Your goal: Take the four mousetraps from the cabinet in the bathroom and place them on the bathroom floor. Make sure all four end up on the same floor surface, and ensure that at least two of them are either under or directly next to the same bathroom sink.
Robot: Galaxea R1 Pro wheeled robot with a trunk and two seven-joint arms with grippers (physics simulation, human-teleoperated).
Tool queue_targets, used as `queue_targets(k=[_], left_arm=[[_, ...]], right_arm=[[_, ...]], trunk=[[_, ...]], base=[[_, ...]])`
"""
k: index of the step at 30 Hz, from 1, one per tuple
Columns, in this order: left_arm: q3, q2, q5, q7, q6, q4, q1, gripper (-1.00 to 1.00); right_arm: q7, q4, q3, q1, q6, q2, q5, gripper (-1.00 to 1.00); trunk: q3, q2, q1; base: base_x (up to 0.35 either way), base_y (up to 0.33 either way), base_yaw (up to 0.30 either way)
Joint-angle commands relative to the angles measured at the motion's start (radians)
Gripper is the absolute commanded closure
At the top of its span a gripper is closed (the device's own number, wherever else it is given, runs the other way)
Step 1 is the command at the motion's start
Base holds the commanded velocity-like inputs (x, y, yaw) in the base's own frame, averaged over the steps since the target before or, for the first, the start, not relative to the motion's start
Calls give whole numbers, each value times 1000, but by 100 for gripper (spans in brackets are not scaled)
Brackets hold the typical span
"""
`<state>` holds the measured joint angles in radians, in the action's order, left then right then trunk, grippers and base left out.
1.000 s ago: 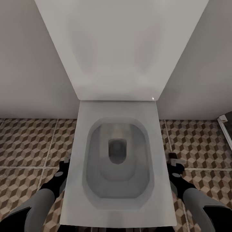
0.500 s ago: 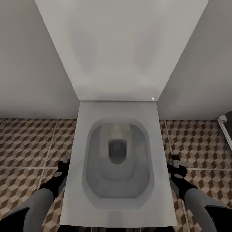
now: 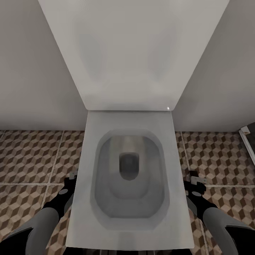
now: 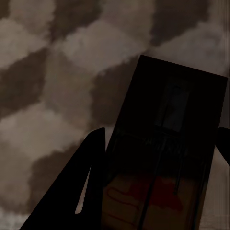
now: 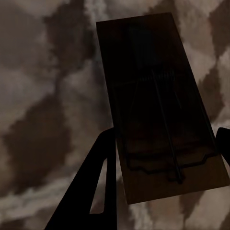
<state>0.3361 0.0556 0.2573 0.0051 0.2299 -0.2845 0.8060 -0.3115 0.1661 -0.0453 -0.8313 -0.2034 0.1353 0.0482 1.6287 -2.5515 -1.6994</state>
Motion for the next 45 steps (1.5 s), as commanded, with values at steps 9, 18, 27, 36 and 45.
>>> queue_targets(k=[9, 18, 27, 36, 45], left_arm=[[7, -1, 11, -14, 5, 6, 1, 100], [7, -2, 10, -14, 5, 7, 1, 100], [7, -2, 10, -14, 5, 7, 1, 100], [6, -2, 10, -14, 5, 7, 1, 100], [6, -3, 10, -14, 5, 7, 1, 100]], right_arm=[[10, -4, -6, 0, -5, 0, 18, 100], [5, -1, -7, 0, -83, -4, 15, 100], [2, -2, -6, 0, -108, -3, 10, 100], [3, -3, -6, 0, -116, -3, 14, 100], [9, -2, -4, 0, -114, -3, 8, 100]], trunk=[[1, 0, 0], [1, 0, 0], [1, 0, 0], [1, 0, 0], [1, 0, 0]], base=[[0, 0, 0], [0, 0, 0], [0, 0, 0], [0, 0, 0], [0, 0, 0]])
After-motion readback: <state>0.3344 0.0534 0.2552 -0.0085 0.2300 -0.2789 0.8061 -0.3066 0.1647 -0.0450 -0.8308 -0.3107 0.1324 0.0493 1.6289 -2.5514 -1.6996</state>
